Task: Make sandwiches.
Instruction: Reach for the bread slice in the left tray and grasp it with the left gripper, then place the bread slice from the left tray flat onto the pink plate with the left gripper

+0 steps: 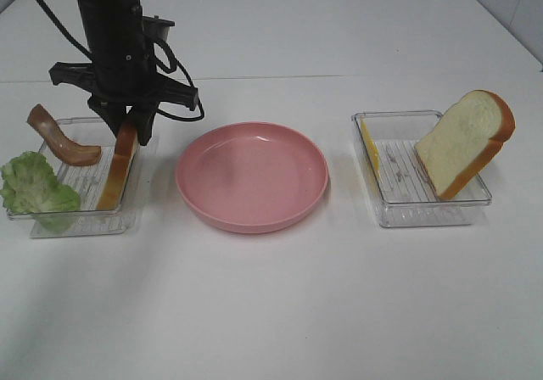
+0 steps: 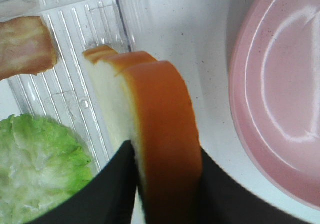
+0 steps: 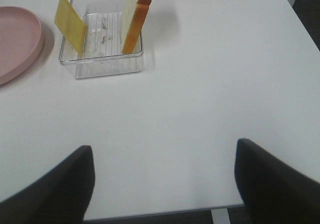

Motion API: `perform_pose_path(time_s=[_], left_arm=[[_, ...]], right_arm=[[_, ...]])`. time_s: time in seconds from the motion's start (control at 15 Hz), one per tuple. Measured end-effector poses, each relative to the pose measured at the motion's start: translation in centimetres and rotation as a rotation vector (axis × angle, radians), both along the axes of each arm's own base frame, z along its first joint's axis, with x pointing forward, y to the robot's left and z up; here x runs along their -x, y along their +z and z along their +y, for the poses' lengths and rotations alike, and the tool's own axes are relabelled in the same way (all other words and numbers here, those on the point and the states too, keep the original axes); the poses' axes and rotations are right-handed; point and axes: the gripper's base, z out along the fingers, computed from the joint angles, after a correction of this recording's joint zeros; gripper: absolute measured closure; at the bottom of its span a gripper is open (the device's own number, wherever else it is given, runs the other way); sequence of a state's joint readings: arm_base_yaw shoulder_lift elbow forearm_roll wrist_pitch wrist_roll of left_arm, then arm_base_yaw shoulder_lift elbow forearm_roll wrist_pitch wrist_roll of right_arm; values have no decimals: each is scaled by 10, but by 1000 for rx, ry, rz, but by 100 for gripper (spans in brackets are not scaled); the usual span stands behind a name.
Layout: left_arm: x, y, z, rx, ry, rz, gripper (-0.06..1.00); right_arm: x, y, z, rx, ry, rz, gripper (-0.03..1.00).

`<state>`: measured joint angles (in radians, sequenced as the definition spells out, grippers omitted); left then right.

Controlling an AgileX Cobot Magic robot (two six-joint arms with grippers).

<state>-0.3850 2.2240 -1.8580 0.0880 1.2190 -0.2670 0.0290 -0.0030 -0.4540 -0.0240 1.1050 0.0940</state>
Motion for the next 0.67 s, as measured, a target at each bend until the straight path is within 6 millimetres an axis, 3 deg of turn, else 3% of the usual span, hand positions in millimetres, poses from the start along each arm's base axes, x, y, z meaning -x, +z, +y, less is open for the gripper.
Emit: perform_pose_path(time_s=[0.47, 0.67], left_arm=[[1, 2, 0, 6, 12, -3, 73], [4, 18, 0, 26, 21, -27, 73]], right_arm=[[0, 0, 0, 0, 0, 0, 21], [0, 0, 0, 0, 0, 0, 21]])
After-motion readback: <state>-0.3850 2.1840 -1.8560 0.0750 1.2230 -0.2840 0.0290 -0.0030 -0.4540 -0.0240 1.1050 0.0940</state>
